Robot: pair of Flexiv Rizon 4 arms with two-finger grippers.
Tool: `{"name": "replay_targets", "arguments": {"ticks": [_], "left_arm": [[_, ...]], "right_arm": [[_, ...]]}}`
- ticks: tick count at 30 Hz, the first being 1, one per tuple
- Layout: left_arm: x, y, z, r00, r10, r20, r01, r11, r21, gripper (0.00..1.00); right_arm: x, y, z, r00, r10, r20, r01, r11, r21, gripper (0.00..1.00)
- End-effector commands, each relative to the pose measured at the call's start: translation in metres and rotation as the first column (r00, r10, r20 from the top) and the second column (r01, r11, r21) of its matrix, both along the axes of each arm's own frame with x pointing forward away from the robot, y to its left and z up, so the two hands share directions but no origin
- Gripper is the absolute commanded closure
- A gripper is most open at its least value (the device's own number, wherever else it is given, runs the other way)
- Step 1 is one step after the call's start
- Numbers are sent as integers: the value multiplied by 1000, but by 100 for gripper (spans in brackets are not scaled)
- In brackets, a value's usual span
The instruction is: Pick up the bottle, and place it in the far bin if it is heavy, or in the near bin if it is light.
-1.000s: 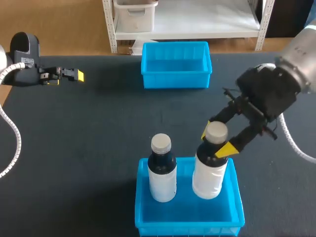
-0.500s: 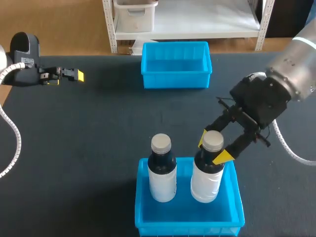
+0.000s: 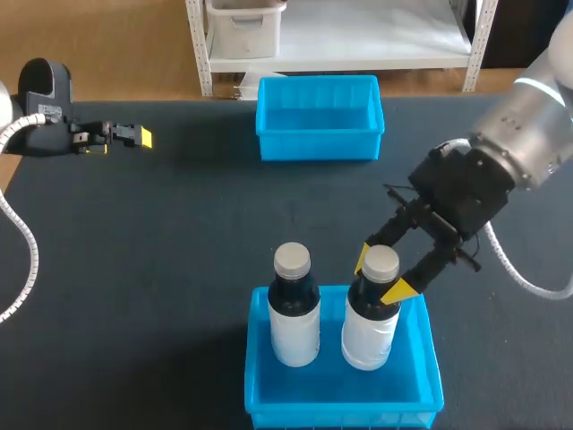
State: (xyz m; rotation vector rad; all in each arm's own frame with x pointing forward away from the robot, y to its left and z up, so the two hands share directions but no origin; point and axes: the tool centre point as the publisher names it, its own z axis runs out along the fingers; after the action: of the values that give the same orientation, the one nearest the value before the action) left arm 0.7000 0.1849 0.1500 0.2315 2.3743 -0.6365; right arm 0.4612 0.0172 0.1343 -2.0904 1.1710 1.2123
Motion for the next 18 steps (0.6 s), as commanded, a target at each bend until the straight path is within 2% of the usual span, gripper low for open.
{"name": "replay_targets", "arguments": {"ticks": [1, 2, 3, 11, 13, 18], "left_arm": [[0, 0, 0, 1000, 0, 0, 0, 1000, 0, 0], [0, 0, 0, 1000, 0, 0, 0, 1000, 0, 0], [0, 0, 0, 1000, 0, 0, 0, 1000, 0, 0], [0, 0, 0, 1000, 0, 0, 0, 1000, 0, 0], [0, 0, 0, 1000, 0, 0, 0, 1000, 0, 0], [0, 0, 0, 1000, 0, 0, 0, 1000, 0, 0]], "right_arm": [[3, 0, -1, 1000, 5, -1, -5, 1000, -9, 51], [3, 0, -2, 1000, 6, -1, -6, 1000, -12, 13], [4, -1, -2, 1000, 6, -1, -6, 1000, -15, 0], [6, -5, -2, 1000, 12, -19, -13, 998, -69, 0], [10, -12, -2, 1000, -7, -21, 4, 996, -94, 0], [32, -54, 1, 988, -151, -40, 143, 978, -153, 0]]}}
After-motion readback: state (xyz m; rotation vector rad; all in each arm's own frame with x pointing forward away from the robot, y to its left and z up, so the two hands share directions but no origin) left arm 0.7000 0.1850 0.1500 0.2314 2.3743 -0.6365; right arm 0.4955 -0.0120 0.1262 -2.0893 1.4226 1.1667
